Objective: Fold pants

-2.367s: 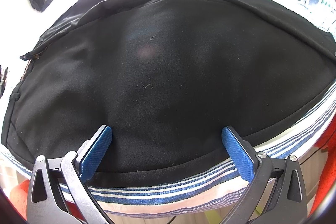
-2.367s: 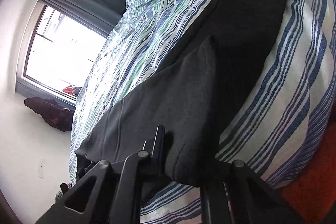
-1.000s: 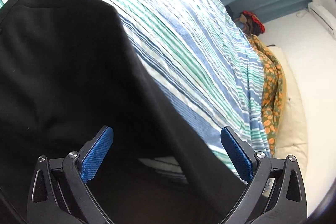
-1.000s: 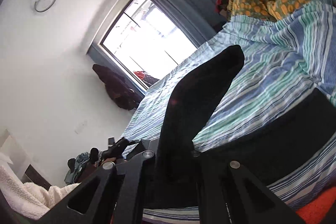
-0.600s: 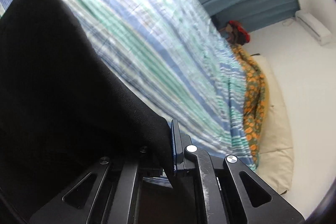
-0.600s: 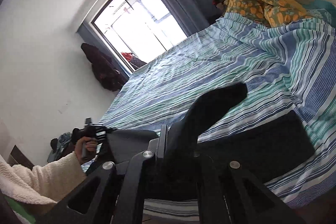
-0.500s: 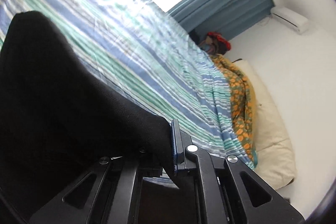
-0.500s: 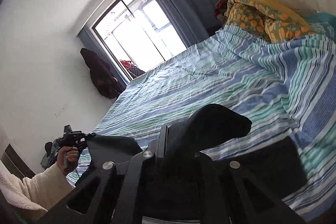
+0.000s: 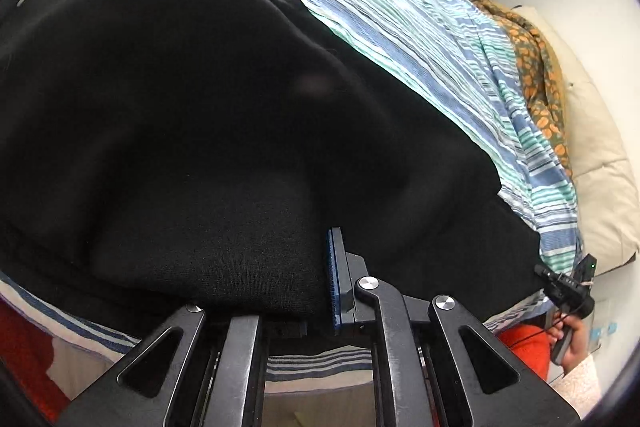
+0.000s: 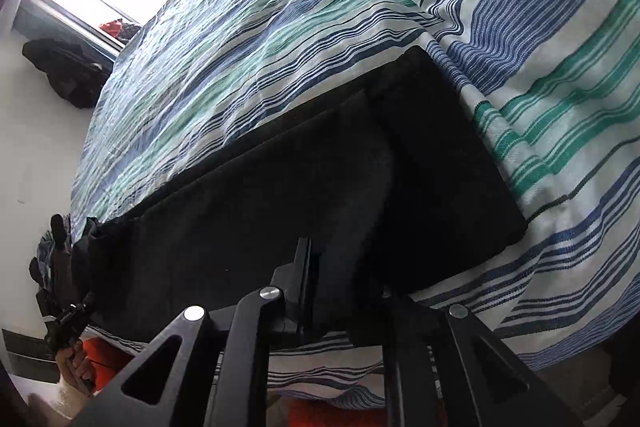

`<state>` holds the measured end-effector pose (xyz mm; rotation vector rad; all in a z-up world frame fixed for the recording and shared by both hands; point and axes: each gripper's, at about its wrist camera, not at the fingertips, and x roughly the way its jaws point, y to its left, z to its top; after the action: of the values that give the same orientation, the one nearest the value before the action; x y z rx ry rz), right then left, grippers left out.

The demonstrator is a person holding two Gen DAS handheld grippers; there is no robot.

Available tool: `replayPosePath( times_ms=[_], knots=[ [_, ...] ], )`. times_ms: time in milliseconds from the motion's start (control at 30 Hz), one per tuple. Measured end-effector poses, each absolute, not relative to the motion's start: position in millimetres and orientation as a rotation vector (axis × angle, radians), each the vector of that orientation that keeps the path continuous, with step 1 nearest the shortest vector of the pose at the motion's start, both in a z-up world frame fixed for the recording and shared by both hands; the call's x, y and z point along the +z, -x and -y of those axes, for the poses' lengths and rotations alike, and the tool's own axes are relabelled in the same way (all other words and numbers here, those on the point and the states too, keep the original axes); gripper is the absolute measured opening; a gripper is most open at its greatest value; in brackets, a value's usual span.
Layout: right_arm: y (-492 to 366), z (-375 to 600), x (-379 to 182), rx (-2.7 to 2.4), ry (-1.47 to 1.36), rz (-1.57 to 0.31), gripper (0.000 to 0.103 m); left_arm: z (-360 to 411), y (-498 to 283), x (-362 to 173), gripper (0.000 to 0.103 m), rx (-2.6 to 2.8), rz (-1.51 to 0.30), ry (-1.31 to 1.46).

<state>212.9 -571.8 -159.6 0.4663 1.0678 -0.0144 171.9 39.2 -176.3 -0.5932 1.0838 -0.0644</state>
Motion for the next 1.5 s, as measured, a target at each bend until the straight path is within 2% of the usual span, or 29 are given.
replayPosePath(
  times_ms=[33, 100, 167, 200, 233, 300, 467, 633, 733, 867, 1000, 1067, 1133, 1167, 1200, 1233, 1367, 1500],
  knots=[
    [-211.4, 576.6, -159.2, -0.012, -0.490, -1.054, 0.032, -39.4, -171.6, -177.1, 0.007, -0.065, -1.086, 0.596],
    [-205.0, 584.2, -156.1, -0.017, -0.538, -1.026, 0.042, -38.8, -173.8, -180.1, 0.007, -0.065, -1.088, 0.601],
    [-202.9, 592.0, -155.6, -0.028, -0.577, -1.008, 0.042, -37.5, -177.0, -180.3, 0.007, -0.066, -1.086, 0.606],
    [-201.9, 595.4, -154.6, -0.036, -0.583, -1.001, 0.037, -37.5, -179.7, -179.8, 0.007, -0.065, -1.084, 0.613],
    [-203.3, 596.1, -151.9, -0.060, -0.556, -1.004, 0.011, -36.5, -185.3, -178.2, 0.007, -0.063, -1.079, 0.619],
    [-213.8, 592.0, -138.3, -0.101, -0.444, -1.005, 0.011, -33.7, -195.0, -169.6, 0.007, -0.063, -1.044, 0.633],
    [-216.3, 574.9, -73.6, -0.060, -0.247, -0.797, 0.010, -2.8, -208.1, -140.4, 0.007, -0.081, -0.945, 0.585],
    [-215.4, 606.7, -120.4, -0.209, -0.230, -0.956, 0.011, 23.4, -199.5, -186.4, 0.010, -0.079, -1.091, 0.529],
    [-212.0, 599.4, -135.0, -0.243, -0.179, -0.967, 0.011, 32.0, -198.6, -183.1, 0.010, -0.084, -1.087, 0.471],
    [-209.3, 590.5, -128.1, -0.266, -0.098, -0.927, 0.011, 29.4, -203.8, -184.1, 0.011, -0.079, -1.095, 0.474],
    [-212.3, 579.8, -131.8, -0.290, 0.011, -0.982, 0.011, 39.3, -205.5, -184.1, 0.015, -0.065, -1.098, 0.426],
    [-210.3, 575.5, -135.1, -0.320, 0.068, -0.991, 0.015, 38.8, -204.6, -182.7, 0.020, -0.067, -1.110, 0.398],
    [-205.1, 576.7, -132.3, -0.372, 0.095, -0.987, 0.042, 38.8, -201.4, -179.5, 0.029, -0.102, -1.171, 0.381],
    [-201.3, 577.1, -129.1, -0.399, 0.108, -0.976, 0.050, 27.3, -192.3, -175.6, 0.036, -0.109, -1.205, 0.368],
    [-195.6, 576.7, -124.1, -0.431, 0.132, -0.956, 0.060, 24.7, -186.0, -170.8, 0.039, -0.109, -1.242, 0.343],
    [-189.8, 575.7, -117.5, -0.464, 0.164, -0.928, 0.062, 23.9, -179.2, -164.4, 0.044, -0.107, -1.270, 0.313],
    [-164.9, 560.2, -88.1, -0.389, 0.205, -0.809, 0.062, 20.1, -149.5, -125.3, 0.044, -0.152, -1.248, 0.221],
    [-175.4, 544.7, -92.2, -0.073, 0.055, -0.879, 0.060, 12.4, -159.7, -100.7, 0.047, -0.185, -1.126, 0.205]
  ],
)
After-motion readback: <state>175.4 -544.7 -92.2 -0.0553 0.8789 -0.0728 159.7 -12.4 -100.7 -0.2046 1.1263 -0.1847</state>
